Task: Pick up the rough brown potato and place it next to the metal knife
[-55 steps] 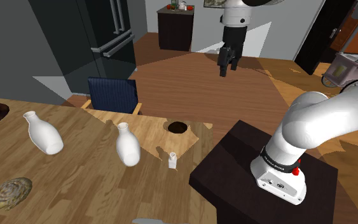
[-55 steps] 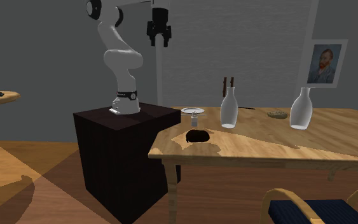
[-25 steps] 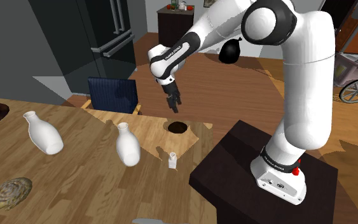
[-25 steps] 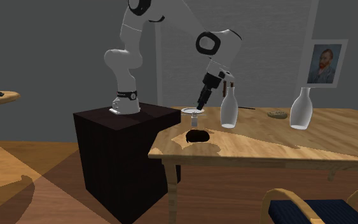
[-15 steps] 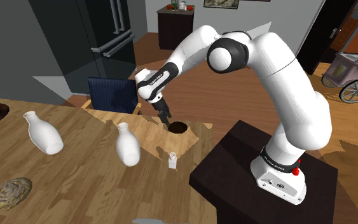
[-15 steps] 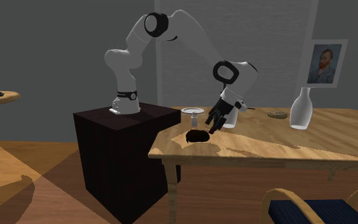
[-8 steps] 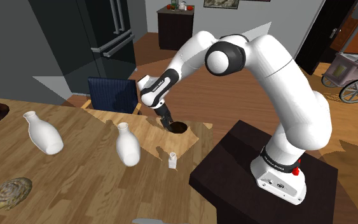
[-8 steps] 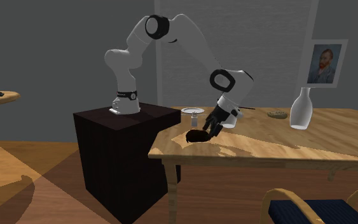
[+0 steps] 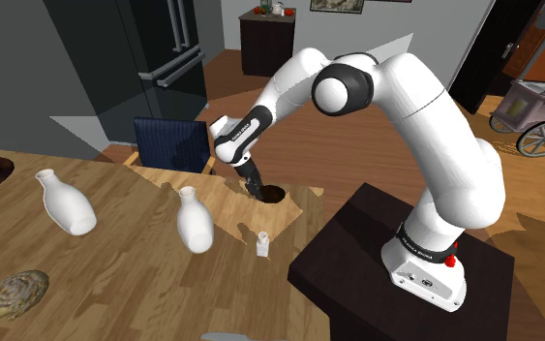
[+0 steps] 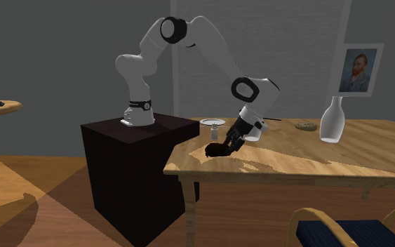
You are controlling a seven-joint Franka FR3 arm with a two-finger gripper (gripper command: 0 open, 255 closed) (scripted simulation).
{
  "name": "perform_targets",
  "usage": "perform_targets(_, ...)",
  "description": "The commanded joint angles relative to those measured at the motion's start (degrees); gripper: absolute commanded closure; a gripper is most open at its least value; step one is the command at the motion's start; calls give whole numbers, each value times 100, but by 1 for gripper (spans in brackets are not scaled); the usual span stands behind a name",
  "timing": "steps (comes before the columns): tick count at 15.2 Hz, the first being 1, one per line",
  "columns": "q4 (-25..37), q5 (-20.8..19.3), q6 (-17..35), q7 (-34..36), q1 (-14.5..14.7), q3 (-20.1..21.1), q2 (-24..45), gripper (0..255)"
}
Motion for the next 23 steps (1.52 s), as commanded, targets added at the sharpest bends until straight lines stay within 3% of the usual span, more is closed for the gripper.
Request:
perform_targets(1, -3, 0, 0, 0, 0, 0, 4, 255)
perform_targets(9, -4, 0, 1, 0, 0, 0, 4, 255)
perform_targets(23, -273, 29, -567, -64, -7, 19, -836, 255)
